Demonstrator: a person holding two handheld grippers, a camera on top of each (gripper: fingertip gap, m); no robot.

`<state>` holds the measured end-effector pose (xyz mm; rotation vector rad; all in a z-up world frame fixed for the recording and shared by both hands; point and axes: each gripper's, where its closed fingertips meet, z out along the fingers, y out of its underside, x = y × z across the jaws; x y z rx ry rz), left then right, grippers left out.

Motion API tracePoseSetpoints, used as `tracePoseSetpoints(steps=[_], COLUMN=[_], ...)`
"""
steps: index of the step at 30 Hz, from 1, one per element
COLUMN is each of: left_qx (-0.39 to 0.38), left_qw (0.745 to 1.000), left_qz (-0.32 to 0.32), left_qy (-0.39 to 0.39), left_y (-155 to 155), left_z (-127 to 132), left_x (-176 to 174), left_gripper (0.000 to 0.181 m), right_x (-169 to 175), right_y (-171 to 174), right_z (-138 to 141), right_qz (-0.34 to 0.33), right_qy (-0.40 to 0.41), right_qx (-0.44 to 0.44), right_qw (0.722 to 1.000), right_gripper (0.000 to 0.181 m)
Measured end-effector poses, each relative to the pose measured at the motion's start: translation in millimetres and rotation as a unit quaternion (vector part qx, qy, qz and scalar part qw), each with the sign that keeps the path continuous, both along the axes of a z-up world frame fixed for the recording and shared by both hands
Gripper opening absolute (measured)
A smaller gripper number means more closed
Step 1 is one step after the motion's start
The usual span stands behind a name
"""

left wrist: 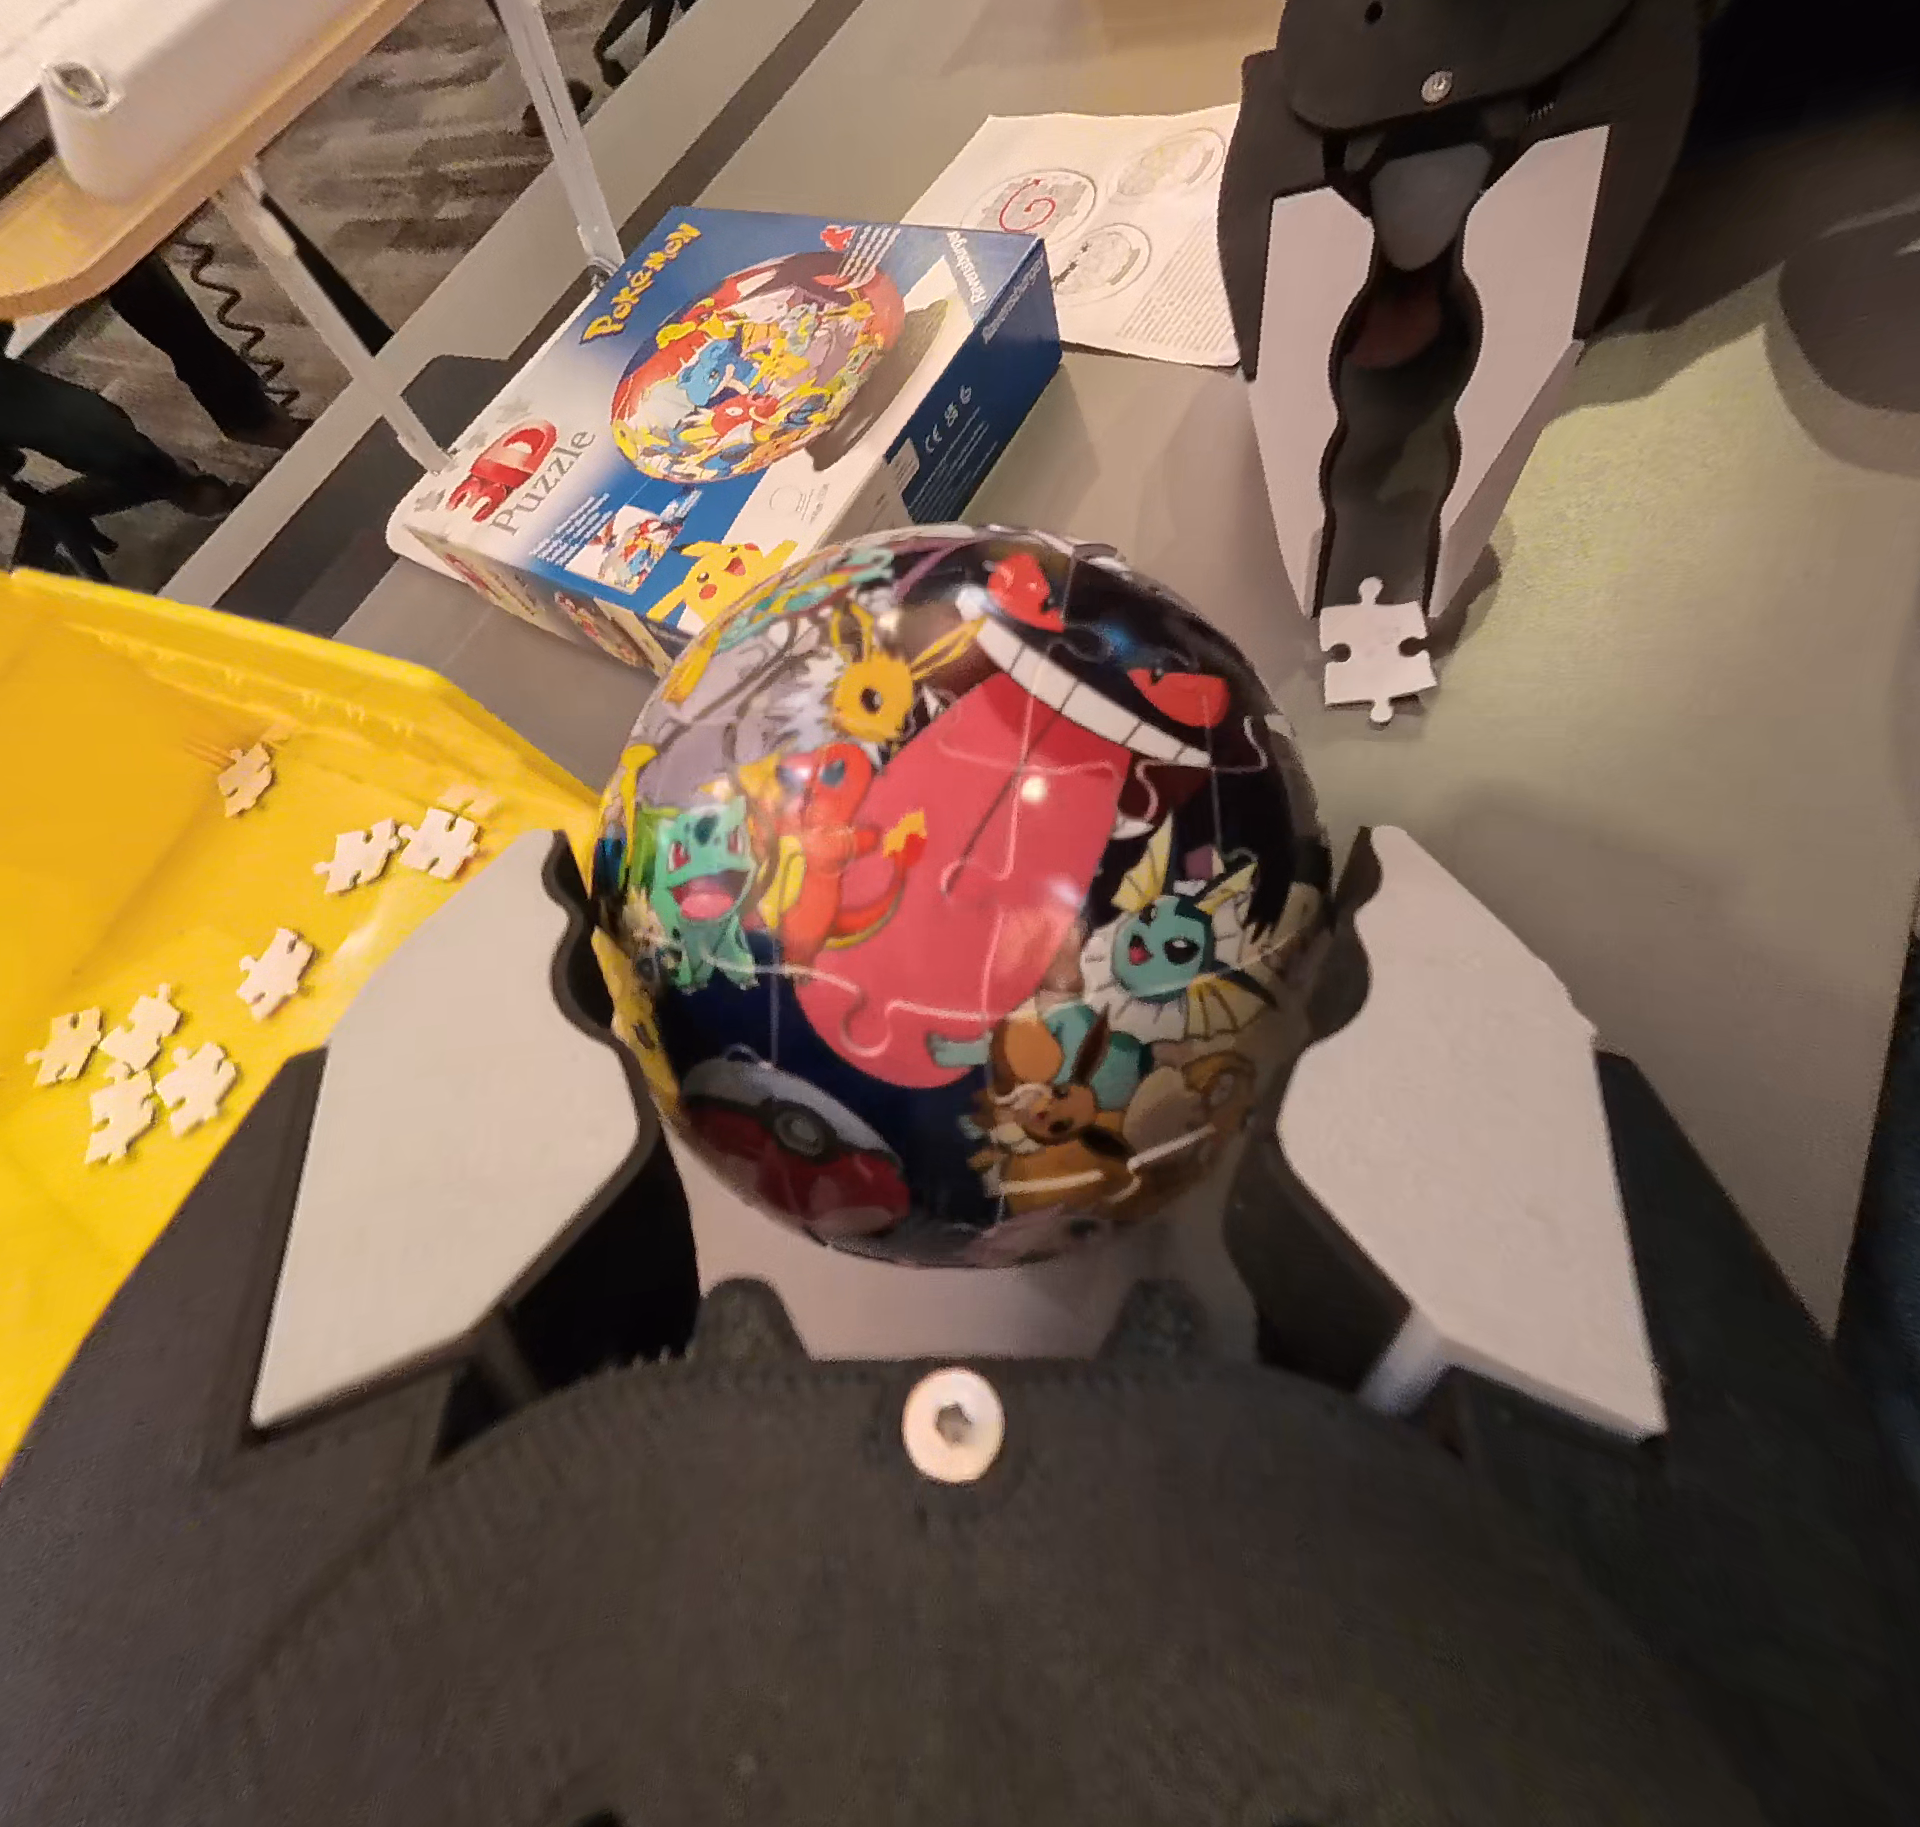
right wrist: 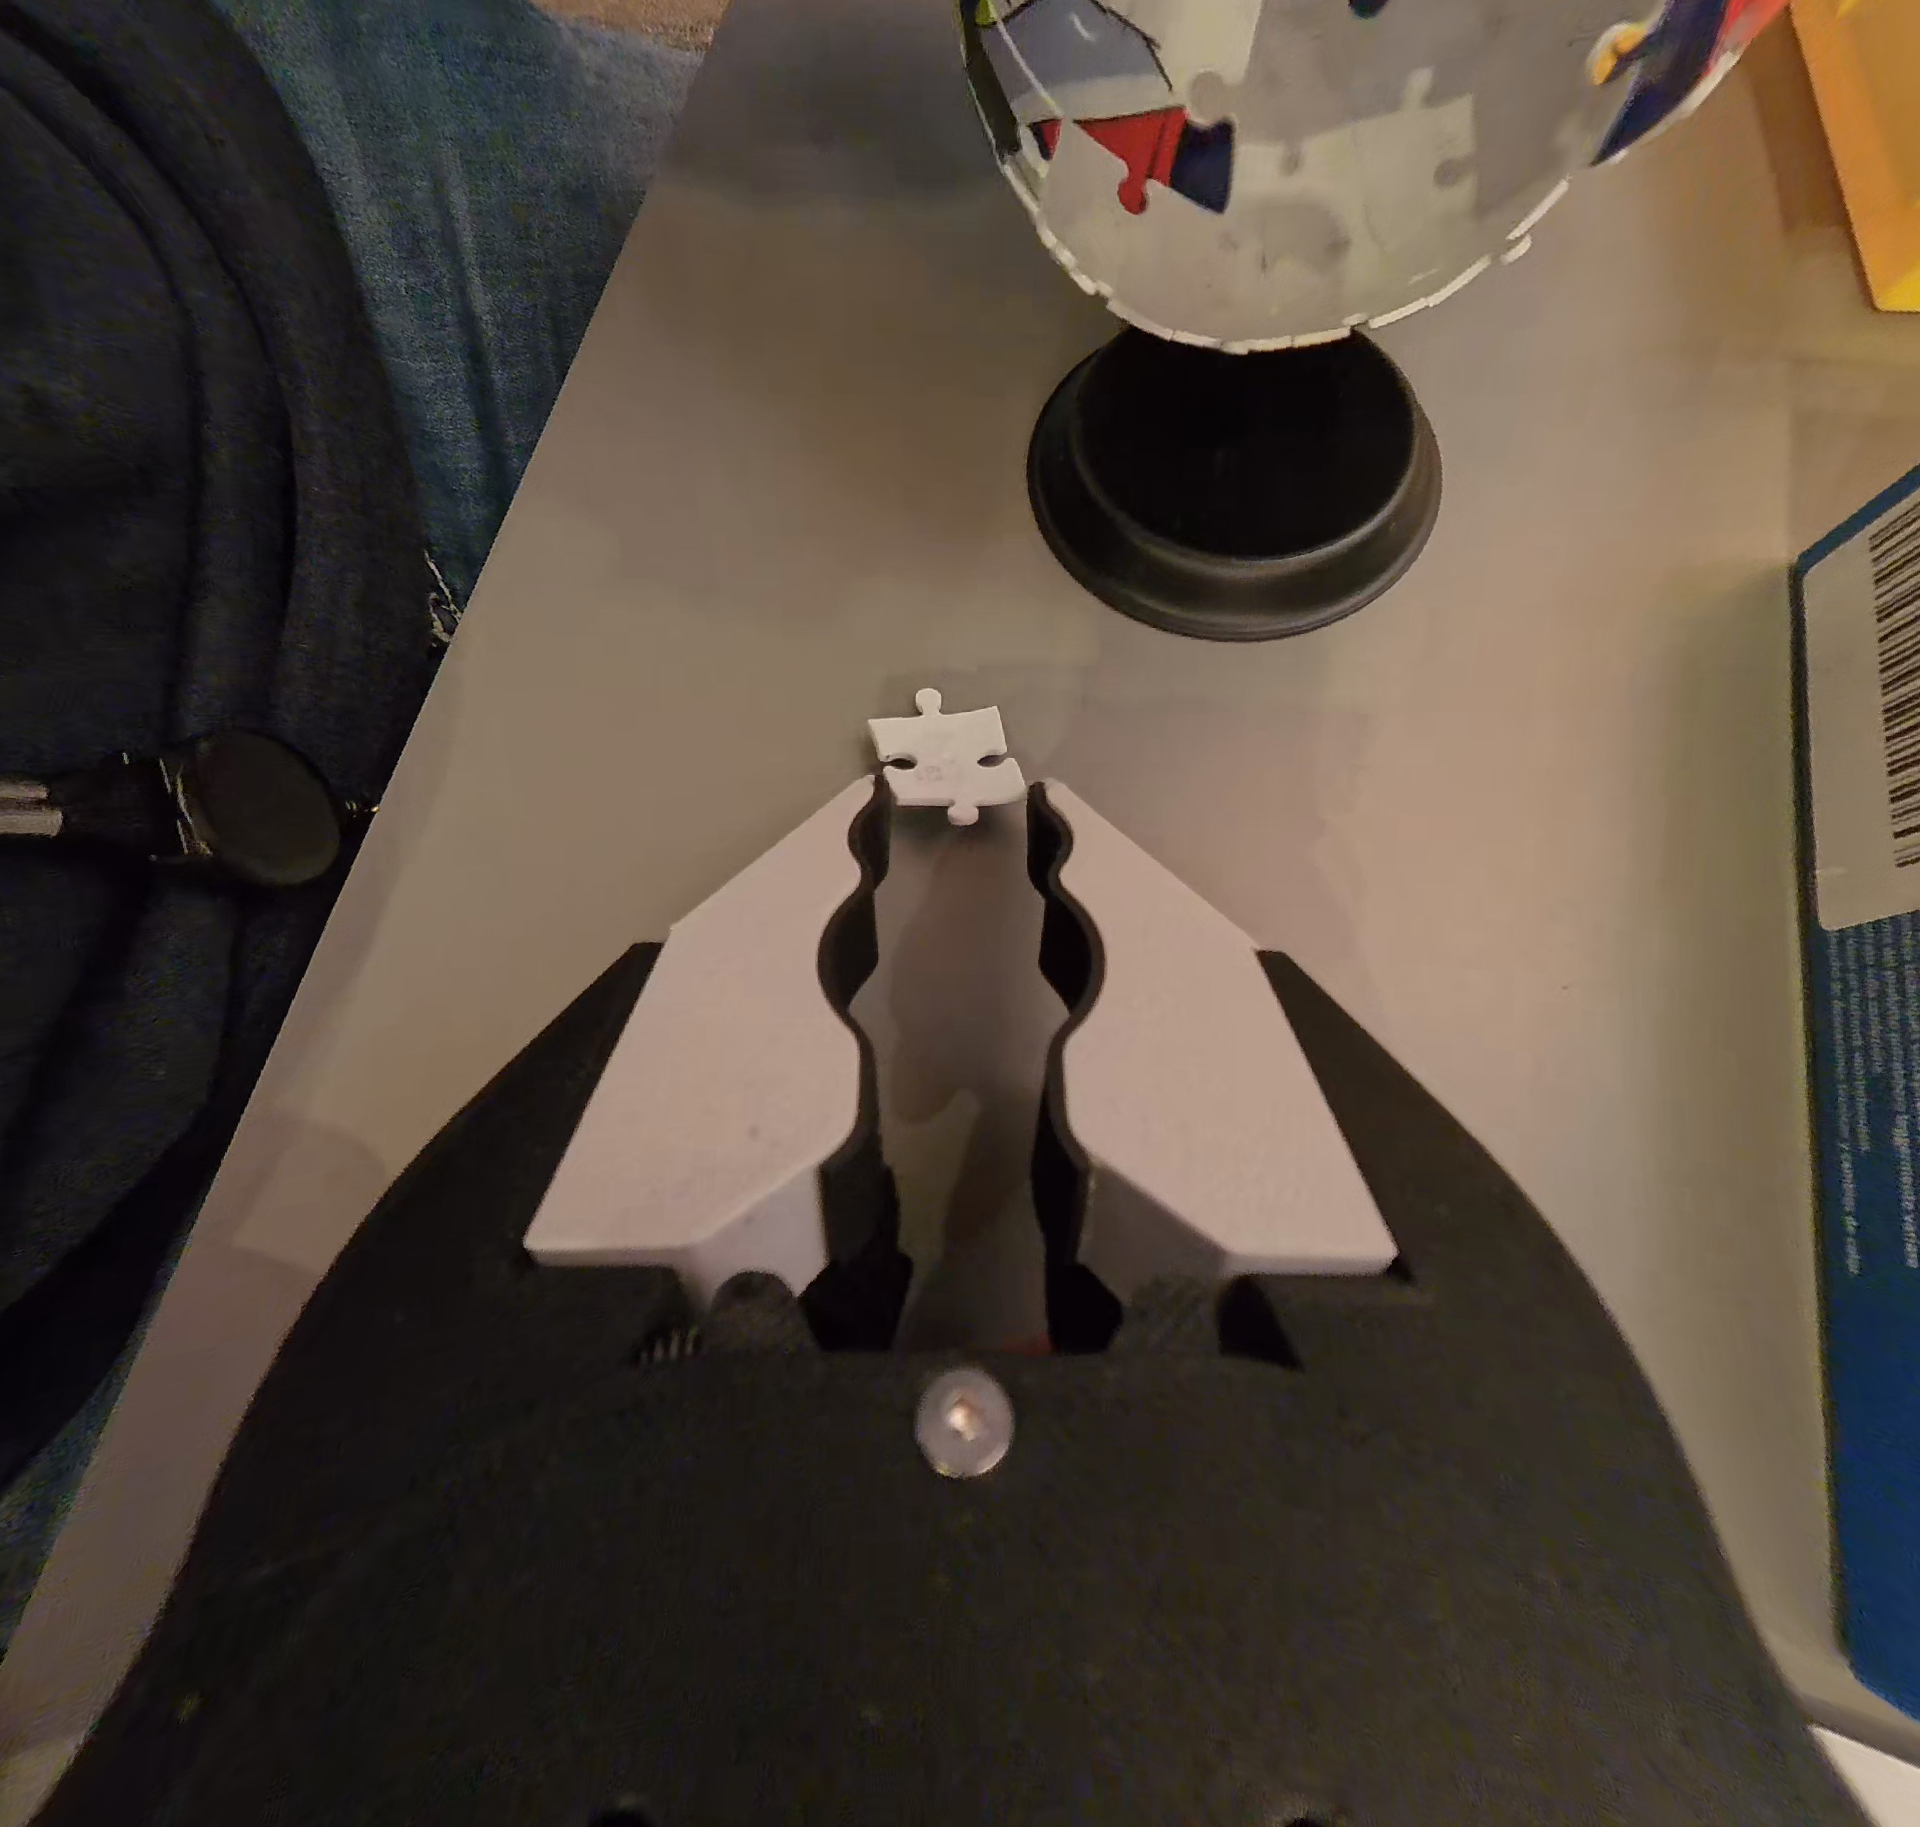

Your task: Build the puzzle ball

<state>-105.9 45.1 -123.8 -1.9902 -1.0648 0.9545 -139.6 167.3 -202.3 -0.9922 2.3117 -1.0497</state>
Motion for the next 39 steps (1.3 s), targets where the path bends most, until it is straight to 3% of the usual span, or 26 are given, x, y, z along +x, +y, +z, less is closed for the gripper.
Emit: tracePoseSetpoints(steps=[25, 30, 39], left_qx=[-0.011, -0.02, -0.051], left_qw=[0.999, 0.998, 0.994], left_qz=[0.009, -0.002, -0.043], left_qy=[-0.051, -0.065, -0.086], left_y=[-14.0, -14.0, -15.5], left_z=[-22.3, -22.9, -25.4], left_x=[28.4, 28.8, 25.9], left_gripper=[0.13, 0.141, 0.142], right_x=[0.3, 0.4, -1.8], right_y=[0.1, -0.1, -3.7], right_z=[-0.7, -1.1, -2.0], right_qz=[0.002, 0.001, -0.015], right_qy=[-0.005, -0.007, -0.014], right_qx=[0.008, 0.013, 0.027], right_qw=[1.0, 1.0, 0.999], right_gripper=[0.024, 0.024, 0.024])
